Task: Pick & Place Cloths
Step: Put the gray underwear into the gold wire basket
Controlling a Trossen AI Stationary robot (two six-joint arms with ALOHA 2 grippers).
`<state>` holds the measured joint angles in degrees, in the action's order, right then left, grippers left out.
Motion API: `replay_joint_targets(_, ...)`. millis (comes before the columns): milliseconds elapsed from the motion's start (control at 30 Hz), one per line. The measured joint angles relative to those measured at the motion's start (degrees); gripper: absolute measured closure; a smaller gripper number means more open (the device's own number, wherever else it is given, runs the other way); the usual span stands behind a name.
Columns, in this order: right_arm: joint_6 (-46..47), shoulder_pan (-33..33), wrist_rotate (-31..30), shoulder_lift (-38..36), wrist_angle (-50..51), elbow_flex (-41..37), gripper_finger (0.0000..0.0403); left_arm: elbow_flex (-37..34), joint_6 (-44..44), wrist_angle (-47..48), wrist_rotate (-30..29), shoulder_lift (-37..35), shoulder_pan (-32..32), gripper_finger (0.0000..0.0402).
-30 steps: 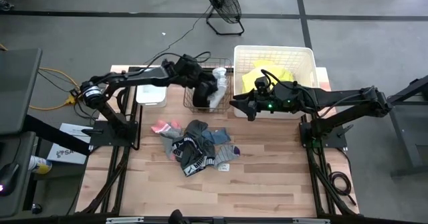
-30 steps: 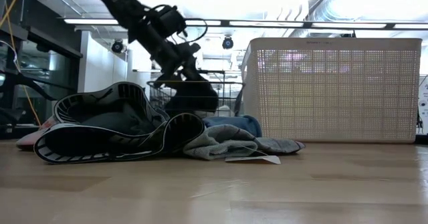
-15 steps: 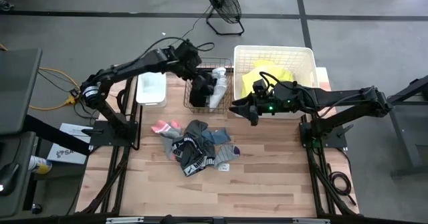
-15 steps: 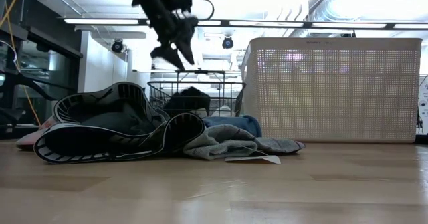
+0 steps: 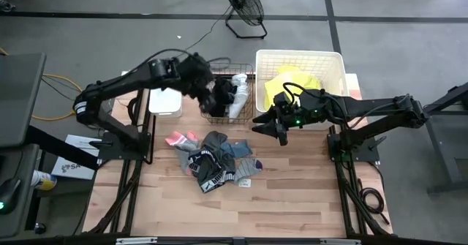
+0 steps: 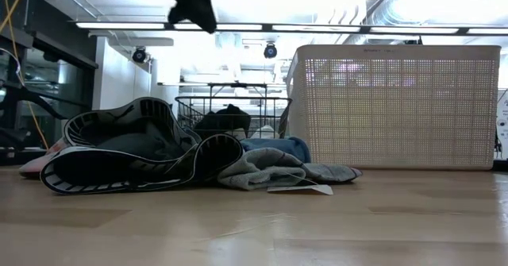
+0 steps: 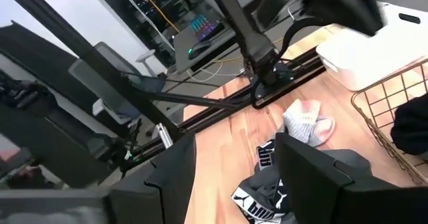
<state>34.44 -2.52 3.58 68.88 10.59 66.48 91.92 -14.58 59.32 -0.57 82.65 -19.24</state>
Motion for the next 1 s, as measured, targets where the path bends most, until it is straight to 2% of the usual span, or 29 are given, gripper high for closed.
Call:
replay_joint_targets(133,-0.24,0.02,0.03,-0.01,0.02,0.01,0.0206,0.00,-2.64,4.88,-2.30,-0.90,5.26,0.0393)
replay_joint_targets(333,-1.72,0.02,1.35,0.00,0.02,0.00,0.0206,-1.81,-5.26,9.87,-6.16,-0.89,14.68,0.0398)
replay_joint_targets(533,-1.80,0.00,2.84,0.00,0.12,0.02,0.0206,-6.98,-9.76,10.74,-6.46,-0.87,22.48,0.0399)
replay_joint_targets(733,-3.22,0.01,2.41,0.00,3.04,0.01,0.0206,-13.36,-10.22,3.43,-8.62,-0.78,27.63,0.0397)
replay_joint_targets(867,-3.15,0.01,2.40,0.00,4.22,0.02,0.0206,-17.34,-7.97,-3.13,-8.60,-0.83,29.80,0.0368)
replay_joint_targets(1000,-3.06,0.02,2.40,0.00,4.59,0.01,0.0206,-21.41,-7.76,-8.27,-8.54,-0.83,30.68,0.0293)
